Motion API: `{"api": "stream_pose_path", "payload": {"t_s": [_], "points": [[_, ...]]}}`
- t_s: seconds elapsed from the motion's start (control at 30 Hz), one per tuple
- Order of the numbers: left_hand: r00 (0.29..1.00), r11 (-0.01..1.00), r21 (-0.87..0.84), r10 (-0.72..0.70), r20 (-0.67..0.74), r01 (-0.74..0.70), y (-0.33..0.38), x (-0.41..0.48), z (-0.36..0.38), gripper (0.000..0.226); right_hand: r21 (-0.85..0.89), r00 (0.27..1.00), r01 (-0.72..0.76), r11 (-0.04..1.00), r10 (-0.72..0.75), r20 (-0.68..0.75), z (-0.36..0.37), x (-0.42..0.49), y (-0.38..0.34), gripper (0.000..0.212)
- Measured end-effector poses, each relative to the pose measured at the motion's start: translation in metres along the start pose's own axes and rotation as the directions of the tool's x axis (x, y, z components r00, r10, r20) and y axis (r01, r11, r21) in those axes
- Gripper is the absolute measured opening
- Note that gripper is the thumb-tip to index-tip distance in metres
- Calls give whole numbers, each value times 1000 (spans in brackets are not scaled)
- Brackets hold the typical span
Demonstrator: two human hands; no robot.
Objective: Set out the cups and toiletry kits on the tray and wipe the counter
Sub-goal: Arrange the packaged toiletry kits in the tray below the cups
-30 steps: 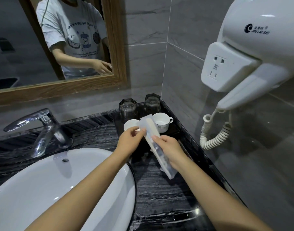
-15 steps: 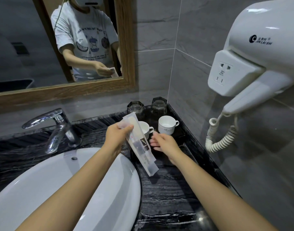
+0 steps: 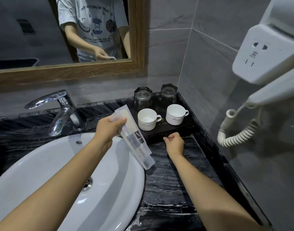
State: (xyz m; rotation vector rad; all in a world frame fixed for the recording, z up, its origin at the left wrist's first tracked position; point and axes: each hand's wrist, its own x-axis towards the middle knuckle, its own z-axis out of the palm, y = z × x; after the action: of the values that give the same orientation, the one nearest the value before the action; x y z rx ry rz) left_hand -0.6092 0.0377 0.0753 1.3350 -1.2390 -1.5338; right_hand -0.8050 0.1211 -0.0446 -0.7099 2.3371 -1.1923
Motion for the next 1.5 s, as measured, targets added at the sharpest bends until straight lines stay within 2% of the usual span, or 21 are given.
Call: {"api": "stream_pose_path", "payload": {"t_s": [0.1,0.23,0.37,0.47,0.63,0.83,1.0,1.23,1.3,1.37,1.43,1.5], "points": [[1000,1000,-12,-22,8,22,-5,-2,-1,20,25,1000,-5,1000,6,-30,4,1,1,12],[1000,1000,7,-18,22,18,-6,-5,1,1,59,998,-26,998,29,-52,7,-3,2,11],[999,998,60,9,48,-12,-3,-6,5,2,53,999,-37,998,39,-32,2,-14,9,11],[998,998,58,9,67,-13,-1,-6,8,15,26,999,-40,999,40,-17,-7,-22,17,12],[996,999,46,-2,94,-2,0,-6,12,13,20,999,-44,999,44,-5,-23,-37,33,13],[993,999,39,-17,120,12,-9,-9,20,26,8,1000,-5,1000,5,16,-38,-57,45,15],[985,1000,22,-24,168,21,-16,-14,31,8,18,999,0,1000,-1,52,-50,-74,56,14],[980,999,19,-42,194,39,-25,-19,46,7,0,997,42,999,-42,63,-61,-89,63,15],[979,998,17,-57,193,54,-26,-18,48,8,-57,994,97,994,-94,52,-63,-93,64,14],[980,998,21,-66,188,63,-26,-17,48,12,-168,973,225,960,-229,-7,-69,-96,62,14],[980,998,27,-64,187,60,-23,-16,46,20,-294,911,389,873,-412,-18,-75,-94,57,20],[979,998,28,-67,193,63,-20,-15,43,20,-430,847,511,745,-522,103,-81,-87,52,30]]}}
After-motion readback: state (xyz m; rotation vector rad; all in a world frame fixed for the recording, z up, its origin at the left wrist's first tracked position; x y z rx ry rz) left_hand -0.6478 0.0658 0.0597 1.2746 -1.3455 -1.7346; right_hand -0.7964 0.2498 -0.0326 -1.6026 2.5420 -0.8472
